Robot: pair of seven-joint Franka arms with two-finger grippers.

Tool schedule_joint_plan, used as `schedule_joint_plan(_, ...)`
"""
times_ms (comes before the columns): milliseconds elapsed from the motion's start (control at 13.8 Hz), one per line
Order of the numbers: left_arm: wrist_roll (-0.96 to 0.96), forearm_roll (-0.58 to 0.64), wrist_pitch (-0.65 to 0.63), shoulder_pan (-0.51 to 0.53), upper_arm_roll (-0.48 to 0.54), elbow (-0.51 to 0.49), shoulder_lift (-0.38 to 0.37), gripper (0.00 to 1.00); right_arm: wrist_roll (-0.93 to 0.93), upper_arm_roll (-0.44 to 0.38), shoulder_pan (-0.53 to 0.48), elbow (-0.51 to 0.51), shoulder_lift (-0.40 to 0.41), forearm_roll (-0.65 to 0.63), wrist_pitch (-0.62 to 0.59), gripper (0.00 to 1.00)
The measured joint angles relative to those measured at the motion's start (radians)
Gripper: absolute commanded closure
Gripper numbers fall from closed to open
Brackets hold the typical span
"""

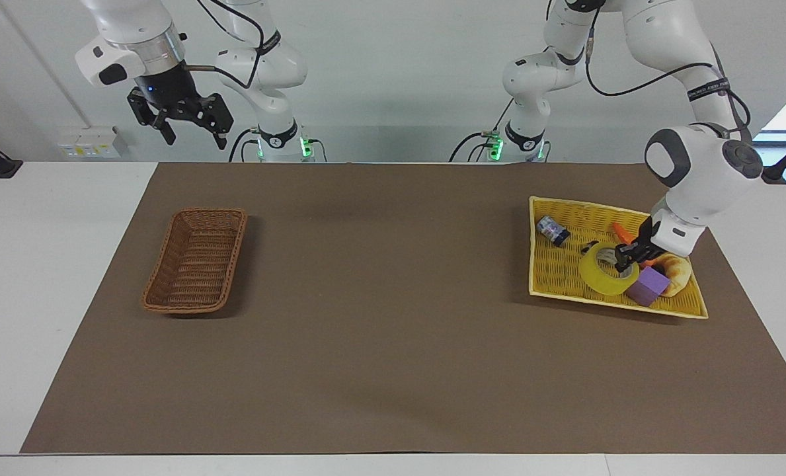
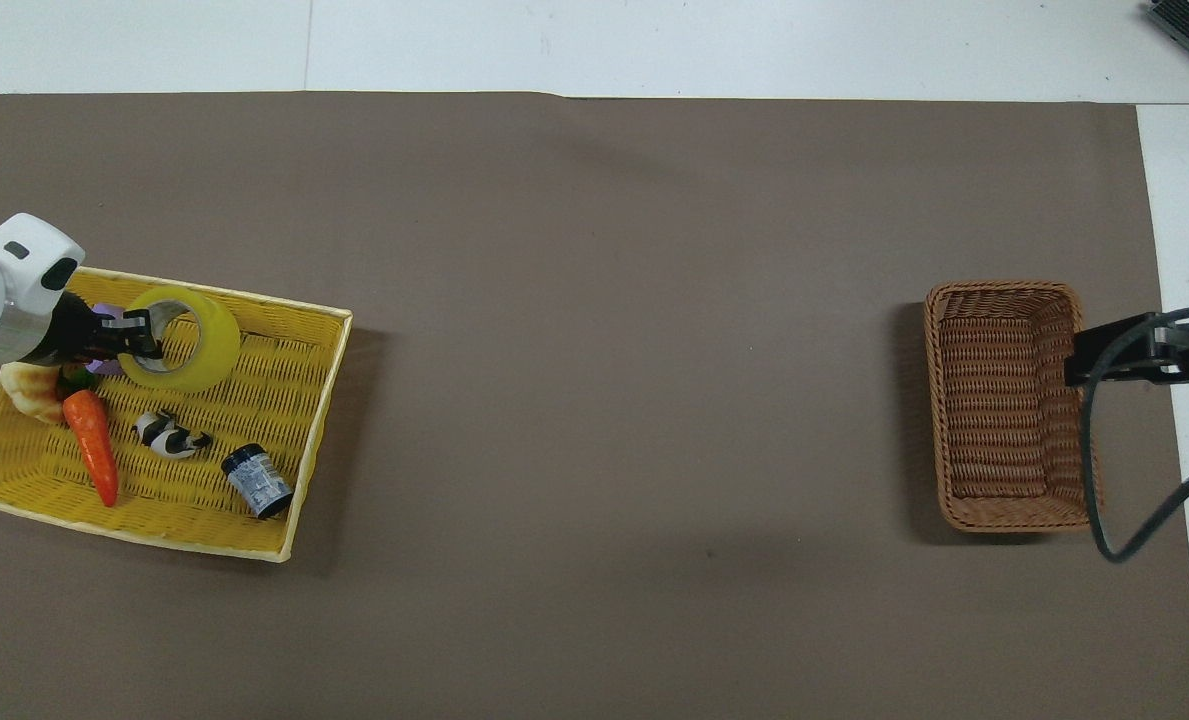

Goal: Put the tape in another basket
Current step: 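Lift the tape with the left gripper while the right gripper approaches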

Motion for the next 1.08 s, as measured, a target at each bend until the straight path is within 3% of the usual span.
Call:
schedule_joint_plan(289,-0.009,-0.002,-0.075,-0.089,-0.009,0.093,-0.003,1.00,-0.009,0.002,0.010,-0.023,-0.003,0.041,0.064,0.00)
schedule_joint_plan(578,-0.128,-0.100,-0.080,-0.196,-0.023,0.098,-0.003,1.00,-0.004,0.014,0.063,-0.076,-0.001,0.101,0.193,0.00)
schedule_joint_plan(1084,-0.175,-0.254,-0.070,-0.376,-0.060,0.100,-0.007,1.00,0.166,0.019,0.185,-0.116,0.056,0.238,0.348,0.00)
